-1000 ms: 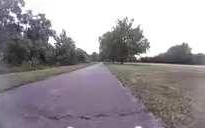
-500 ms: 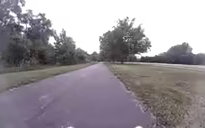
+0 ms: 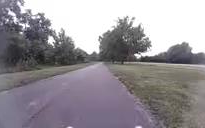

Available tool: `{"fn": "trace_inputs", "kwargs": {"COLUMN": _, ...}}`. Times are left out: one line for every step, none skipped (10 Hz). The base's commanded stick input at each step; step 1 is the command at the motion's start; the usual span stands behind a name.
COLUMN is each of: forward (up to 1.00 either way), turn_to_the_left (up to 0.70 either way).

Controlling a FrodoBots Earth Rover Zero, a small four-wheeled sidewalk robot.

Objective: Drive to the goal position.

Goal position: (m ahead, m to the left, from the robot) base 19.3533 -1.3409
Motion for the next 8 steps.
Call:
{"fn": "trace_inputs", "kwargs": {"forward": 0.68, "turn_to_the_left": 0.00}}
{"fn": "trace_inputs", "kwargs": {"forward": 0.68, "turn_to_the_left": 0.00}}
{"fn": "trace_inputs", "kwargs": {"forward": 0.68, "turn_to_the_left": 0.00}}
{"fn": "trace_inputs", "kwargs": {"forward": 0.68, "turn_to_the_left": 0.00}}
{"fn": "trace_inputs", "kwargs": {"forward": 0.68, "turn_to_the_left": 0.00}}
{"fn": "trace_inputs", "kwargs": {"forward": 0.68, "turn_to_the_left": 0.00}}
{"fn": "trace_inputs", "kwargs": {"forward": 0.68, "turn_to_the_left": 0.00}}
{"fn": "trace_inputs", "kwargs": {"forward": 0.68, "turn_to_the_left": 0.00}}
